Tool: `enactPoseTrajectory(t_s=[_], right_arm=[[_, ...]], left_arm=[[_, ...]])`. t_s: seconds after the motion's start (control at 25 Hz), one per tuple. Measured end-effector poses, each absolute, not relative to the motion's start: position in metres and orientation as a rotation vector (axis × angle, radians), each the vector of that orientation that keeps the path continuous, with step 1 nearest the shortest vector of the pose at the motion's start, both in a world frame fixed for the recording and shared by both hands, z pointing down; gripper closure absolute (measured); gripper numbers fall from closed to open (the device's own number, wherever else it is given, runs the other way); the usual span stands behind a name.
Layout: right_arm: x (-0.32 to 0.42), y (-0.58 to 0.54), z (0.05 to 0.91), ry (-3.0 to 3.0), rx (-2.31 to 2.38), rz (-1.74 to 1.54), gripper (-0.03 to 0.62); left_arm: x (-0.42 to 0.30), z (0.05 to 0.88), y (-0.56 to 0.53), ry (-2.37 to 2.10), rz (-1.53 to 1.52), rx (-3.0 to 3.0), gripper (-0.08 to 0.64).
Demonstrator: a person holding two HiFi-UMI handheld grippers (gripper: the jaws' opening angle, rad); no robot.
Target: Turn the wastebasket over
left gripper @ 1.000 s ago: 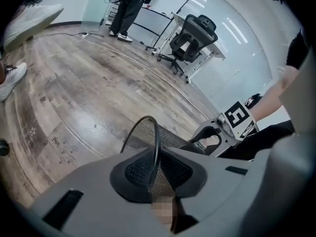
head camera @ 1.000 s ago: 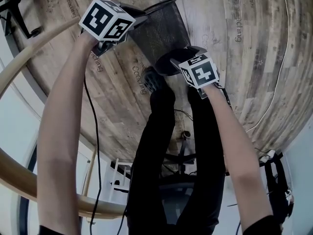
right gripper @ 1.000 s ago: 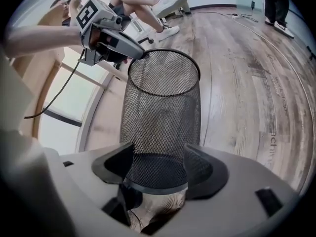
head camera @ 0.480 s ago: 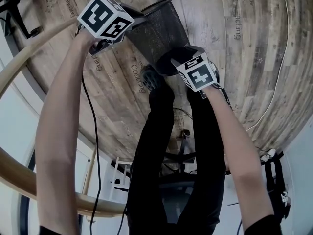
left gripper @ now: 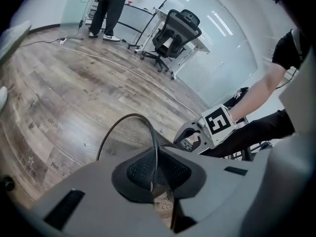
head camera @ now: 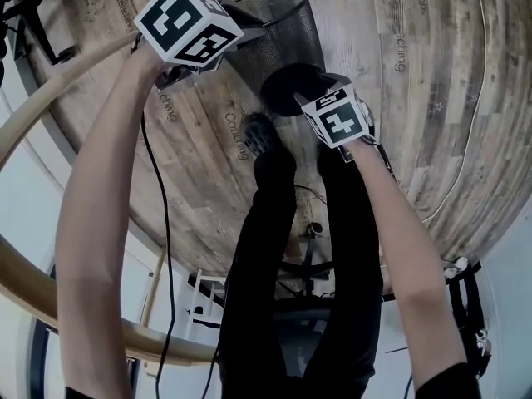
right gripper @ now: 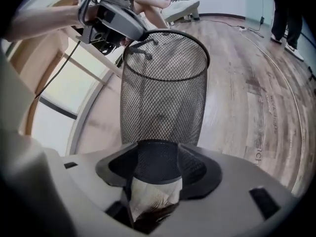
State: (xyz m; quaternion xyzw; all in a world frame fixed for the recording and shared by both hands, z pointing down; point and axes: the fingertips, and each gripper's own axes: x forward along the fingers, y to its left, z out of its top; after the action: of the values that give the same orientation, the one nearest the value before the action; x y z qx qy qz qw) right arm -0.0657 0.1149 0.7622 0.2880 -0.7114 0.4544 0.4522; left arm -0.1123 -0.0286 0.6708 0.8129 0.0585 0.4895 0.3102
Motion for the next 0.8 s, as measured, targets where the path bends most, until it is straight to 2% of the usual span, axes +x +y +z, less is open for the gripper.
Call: enactPoseTrajectory(t_s=[0.16, 0.36, 0.8], right_arm=[[-0.060, 0.085, 0.758, -1.760, 0.808, 1.159, 0.328], [-0.046, 0.058, 0.748, -1.766, 0.887, 1.107, 0.368], [-0.026, 0.075, 0.726, -1.788, 0.859, 1.047, 0.373]], left_arm=[[-0.103, 0.650, -0.039, 0.171, 1.284, 2.200, 0.520], [-0.087, 0.633, -0.035, 0.180, 1.231, 2.232, 0.522], [-0.063, 0.628, 0.030, 0.232, 1.218, 2.201, 0.521]])
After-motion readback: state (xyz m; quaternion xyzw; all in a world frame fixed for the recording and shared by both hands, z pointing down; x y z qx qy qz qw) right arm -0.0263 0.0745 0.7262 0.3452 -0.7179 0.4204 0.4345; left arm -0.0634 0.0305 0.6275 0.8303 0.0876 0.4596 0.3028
